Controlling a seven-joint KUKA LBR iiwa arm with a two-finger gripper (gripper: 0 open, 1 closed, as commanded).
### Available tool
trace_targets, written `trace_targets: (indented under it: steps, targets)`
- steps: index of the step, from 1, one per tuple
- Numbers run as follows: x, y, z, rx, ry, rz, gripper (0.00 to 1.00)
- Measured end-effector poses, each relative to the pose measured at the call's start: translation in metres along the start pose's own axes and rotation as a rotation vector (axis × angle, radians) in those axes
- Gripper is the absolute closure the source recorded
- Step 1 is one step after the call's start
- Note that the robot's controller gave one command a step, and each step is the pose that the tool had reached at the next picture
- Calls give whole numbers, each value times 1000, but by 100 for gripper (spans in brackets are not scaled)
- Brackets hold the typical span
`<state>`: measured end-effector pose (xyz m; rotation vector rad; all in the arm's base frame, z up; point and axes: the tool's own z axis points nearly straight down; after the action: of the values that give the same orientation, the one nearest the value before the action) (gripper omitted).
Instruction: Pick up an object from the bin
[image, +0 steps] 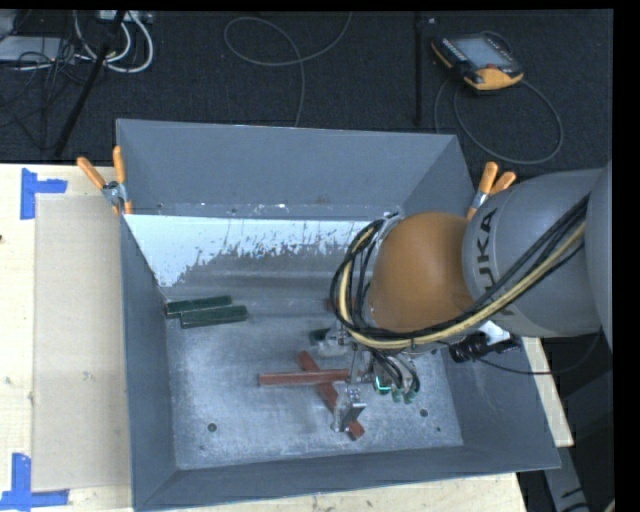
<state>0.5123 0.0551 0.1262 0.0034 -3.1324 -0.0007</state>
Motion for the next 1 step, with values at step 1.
trace_targets:
  steps: [1]
  targets:
    - [-2,0,-4,0,-7,2,0]
